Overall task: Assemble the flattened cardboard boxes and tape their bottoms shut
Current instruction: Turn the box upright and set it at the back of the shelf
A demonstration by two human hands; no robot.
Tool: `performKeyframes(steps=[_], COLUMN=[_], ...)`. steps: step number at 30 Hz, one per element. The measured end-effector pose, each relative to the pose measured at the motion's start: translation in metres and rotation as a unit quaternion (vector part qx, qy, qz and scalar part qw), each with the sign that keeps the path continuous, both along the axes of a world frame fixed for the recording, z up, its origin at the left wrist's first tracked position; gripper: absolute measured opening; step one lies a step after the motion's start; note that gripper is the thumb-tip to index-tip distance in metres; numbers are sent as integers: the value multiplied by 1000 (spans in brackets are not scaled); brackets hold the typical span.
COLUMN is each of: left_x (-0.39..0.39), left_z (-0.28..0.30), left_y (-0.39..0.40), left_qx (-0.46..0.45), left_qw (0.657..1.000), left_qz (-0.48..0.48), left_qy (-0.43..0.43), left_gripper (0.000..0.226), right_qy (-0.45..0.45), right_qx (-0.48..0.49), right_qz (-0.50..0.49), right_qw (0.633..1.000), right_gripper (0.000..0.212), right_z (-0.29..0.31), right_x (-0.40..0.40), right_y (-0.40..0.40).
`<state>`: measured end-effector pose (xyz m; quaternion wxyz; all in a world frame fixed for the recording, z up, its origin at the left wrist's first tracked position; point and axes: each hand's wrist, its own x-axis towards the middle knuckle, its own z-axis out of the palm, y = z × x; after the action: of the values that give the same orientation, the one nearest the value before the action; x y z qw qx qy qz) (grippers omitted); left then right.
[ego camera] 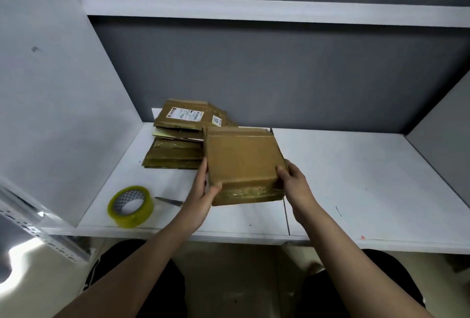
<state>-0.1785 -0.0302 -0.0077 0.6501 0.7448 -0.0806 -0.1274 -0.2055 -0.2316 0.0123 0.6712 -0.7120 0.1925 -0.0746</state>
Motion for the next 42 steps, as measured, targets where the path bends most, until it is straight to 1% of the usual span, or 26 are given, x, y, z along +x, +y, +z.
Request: performKeyframes(steps=[3,4,5,7,9,10,13,15,17,19,20,22,23,25,26,27,28,29,31,32,33,36,37,40,42], left_x=[9,12,16,21,19,18,17,16,18,22,26,25,23,22,23,24,25,26,30,33,35,38,38,36,38], left_z=[-7,-7,-9,-14,-17,-20,-31,-38,-46,-55,-61,-51,-44,-32,-28,-23,-19,-14,-10,-9,-8,-11,-11,-6,-6], left_y=[-1,-2,-4,-8,-13,-16,-22,-23,-21,-18,-16,-16,-18,-27,-33,-40,-46,-52,-59,-61,-62,-58,-55,-47,-45], left_qx=[-16,-23,-17,37,90,99,99,96,134,183,192,192,174,91,56,38,29,31,41,44,51,51,51,51,62], left_qw=[995,992,992,994,993,993,992,991,984,974,971,972,977,990,993,992,989,987,983,982,982,984,986,990,992], left_qz=[29,45,52,41,11,-1,-20,-21,-15,-17,-18,-22,-14,31,68,104,133,152,171,173,175,161,152,118,98], left_qy=[94,112,116,99,76,69,70,93,117,135,140,134,123,100,84,67,51,37,49,55,50,53,55,52,47], left_gripper=[56,57,60,67,70,69,60,61,71,82,88,104,103,80,72,69,68,65,59,56,52,45,44,38,36], right_qy=[-10,-10,-6,9,22,22,33,51,69,86,93,109,105,64,40,26,24,30,61,73,79,86,86,67,58], right_qx=[-41,-49,-53,-58,-60,-52,-22,-14,-16,-21,-18,-1,11,28,22,3,-21,-43,-74,-88,-105,-193,-216,-242,-227], right_qz=[22,26,28,28,27,26,23,10,7,19,30,41,27,-45,-85,-106,-101,-72,5,28,37,17,2,-44,-69], right_qw=[999,998,998,998,998,998,999,999,997,996,995,993,994,997,995,994,994,996,995,993,991,977,973,967,970], right_gripper=[59,68,74,77,71,67,57,52,49,51,54,56,52,40,37,37,40,45,51,49,43,7,9,15,15], right_z=[-23,-30,-35,-43,-46,-46,-48,-55,-61,-63,-64,-63,-62,-57,-53,-48,-44,-39,-34,-33,-32,-35,-36,-43,-49], right_x=[-7,-10,-13,-15,-16,-17,-19,-22,-26,-28,-28,-25,-24,-18,-14,-8,-3,4,20,27,33,45,47,53,57], right_y=[-9,-10,-11,-15,-17,-17,-18,-20,-20,-20,-21,-27,-31,-43,-49,-55,-61,-65,-70,-71,-72,-74,-75,-76,-74])
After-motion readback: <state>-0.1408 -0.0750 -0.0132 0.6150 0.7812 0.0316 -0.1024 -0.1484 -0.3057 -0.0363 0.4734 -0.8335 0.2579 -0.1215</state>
